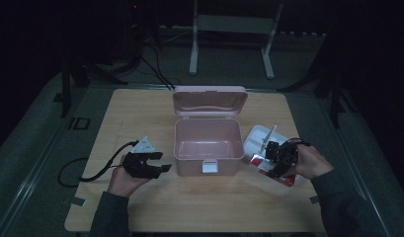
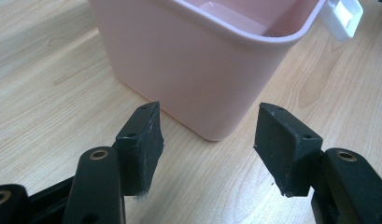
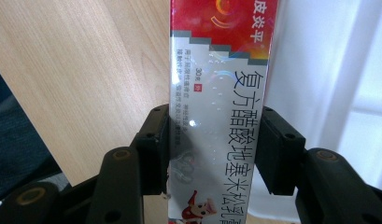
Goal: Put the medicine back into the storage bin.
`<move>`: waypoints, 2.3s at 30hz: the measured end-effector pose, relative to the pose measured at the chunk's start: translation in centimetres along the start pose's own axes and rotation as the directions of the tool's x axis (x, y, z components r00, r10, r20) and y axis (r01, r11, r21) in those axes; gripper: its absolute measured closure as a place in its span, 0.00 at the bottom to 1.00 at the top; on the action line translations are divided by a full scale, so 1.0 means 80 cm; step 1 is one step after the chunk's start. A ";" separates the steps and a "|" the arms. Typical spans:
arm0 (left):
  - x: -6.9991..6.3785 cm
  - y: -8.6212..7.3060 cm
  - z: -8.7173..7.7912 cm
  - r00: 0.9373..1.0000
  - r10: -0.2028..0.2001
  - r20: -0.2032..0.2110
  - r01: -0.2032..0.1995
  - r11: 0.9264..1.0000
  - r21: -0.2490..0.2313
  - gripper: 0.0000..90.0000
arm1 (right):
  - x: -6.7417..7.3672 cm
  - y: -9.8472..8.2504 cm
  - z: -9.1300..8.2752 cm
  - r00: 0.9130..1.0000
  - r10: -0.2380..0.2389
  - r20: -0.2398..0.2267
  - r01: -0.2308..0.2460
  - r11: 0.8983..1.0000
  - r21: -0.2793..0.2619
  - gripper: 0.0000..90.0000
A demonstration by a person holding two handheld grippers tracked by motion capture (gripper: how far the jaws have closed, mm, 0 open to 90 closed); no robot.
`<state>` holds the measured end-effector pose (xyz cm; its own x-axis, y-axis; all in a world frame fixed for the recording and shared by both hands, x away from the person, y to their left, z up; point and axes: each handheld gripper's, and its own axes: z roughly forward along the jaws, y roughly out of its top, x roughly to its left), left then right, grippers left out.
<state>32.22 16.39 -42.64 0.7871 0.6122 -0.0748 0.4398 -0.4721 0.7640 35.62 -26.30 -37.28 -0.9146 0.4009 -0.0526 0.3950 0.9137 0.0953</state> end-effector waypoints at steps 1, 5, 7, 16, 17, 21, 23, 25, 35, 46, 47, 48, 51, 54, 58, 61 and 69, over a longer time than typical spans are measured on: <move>0.000 0.000 0.000 1.000 0.000 0.000 0.000 1.000 -0.001 0.46 | 0.000 0.001 -0.004 1.000 -0.001 0.003 0.001 1.000 -0.001 0.57; 0.000 0.000 -0.001 1.000 -0.002 -0.001 0.002 1.000 -0.006 0.45 | -0.003 0.004 -0.016 1.000 -0.009 0.011 0.009 1.000 -0.004 0.57; 0.000 0.000 -0.001 1.000 -0.002 -0.001 0.002 1.000 -0.006 0.46 | -0.005 0.007 -0.021 1.000 -0.015 0.015 0.015 1.000 -0.001 0.57; 0.000 0.000 -0.001 1.000 0.000 0.002 0.000 1.000 -0.003 0.46 | -0.010 0.024 -0.043 0.998 -0.054 0.024 0.054 0.999 -0.006 0.57; 0.000 0.000 -0.001 1.000 -0.001 0.002 0.001 1.000 -0.004 0.46 | -0.010 0.027 -0.045 0.998 -0.056 0.025 0.056 0.998 -0.007 0.57; 0.000 0.000 -0.001 1.000 0.000 0.002 0.000 1.000 -0.003 0.46 | -0.012 0.038 -0.051 0.997 -0.078 0.026 0.078 0.997 -0.004 0.57; 0.000 0.000 0.000 1.000 0.002 0.002 -0.002 1.000 -0.001 0.46 | -0.012 0.046 -0.053 0.996 -0.086 0.027 0.087 0.996 -0.006 0.57; 0.000 0.000 0.000 1.000 0.003 0.003 -0.003 1.000 -0.001 0.46 | -0.012 0.054 -0.054 0.995 -0.098 0.027 0.098 0.995 -0.010 0.57; 0.000 0.000 -0.001 1.000 0.001 0.003 -0.001 1.000 -0.009 0.46 | -0.008 0.097 -0.058 0.985 -0.172 0.019 0.172 0.985 -0.013 0.57; 0.000 0.000 -0.001 1.000 0.004 0.007 -0.004 1.000 -0.009 0.46 | -0.006 0.132 -0.054 0.976 -0.218 0.009 0.218 0.976 0.003 0.57; 0.000 0.000 -0.001 1.000 0.004 0.007 -0.003 1.000 -0.009 0.46 | -0.006 0.135 -0.054 0.975 -0.223 0.011 0.223 0.975 0.006 0.57; 0.000 0.000 -0.001 1.000 0.004 0.007 -0.004 1.000 -0.009 0.46 | -0.005 0.138 -0.053 0.973 -0.229 0.008 0.229 0.973 0.002 0.57; 0.000 0.000 -0.001 1.000 0.002 0.008 -0.002 1.000 -0.009 0.46 | -0.002 0.146 -0.053 0.969 -0.246 0.008 0.246 0.969 0.005 0.57; 0.000 0.000 0.000 1.000 0.003 0.008 -0.003 1.000 -0.009 0.46 | 0.001 0.154 -0.054 0.964 -0.267 0.006 0.267 0.964 0.005 0.57; 0.000 0.000 -0.001 1.000 0.001 0.009 -0.001 1.000 -0.013 0.46 | 0.004 0.164 -0.054 0.957 -0.291 0.004 0.291 0.957 0.001 0.57; 0.000 0.000 0.000 1.000 0.000 0.009 0.000 1.000 -0.012 0.46 | 0.004 0.171 -0.052 0.953 -0.303 -0.017 0.303 0.953 -0.003 0.57; -0.001 0.000 0.001 1.000 0.000 0.010 0.000 1.000 -0.008 0.46 | 0.011 0.191 -0.054 0.938 -0.348 -0.010 0.348 0.938 0.006 0.57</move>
<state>32.22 16.29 -42.69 0.7914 0.6059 -0.0807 0.4360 -0.4670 0.7693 40.46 -12.29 -31.61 -0.9957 0.0575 -0.0724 0.0528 0.9965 0.0655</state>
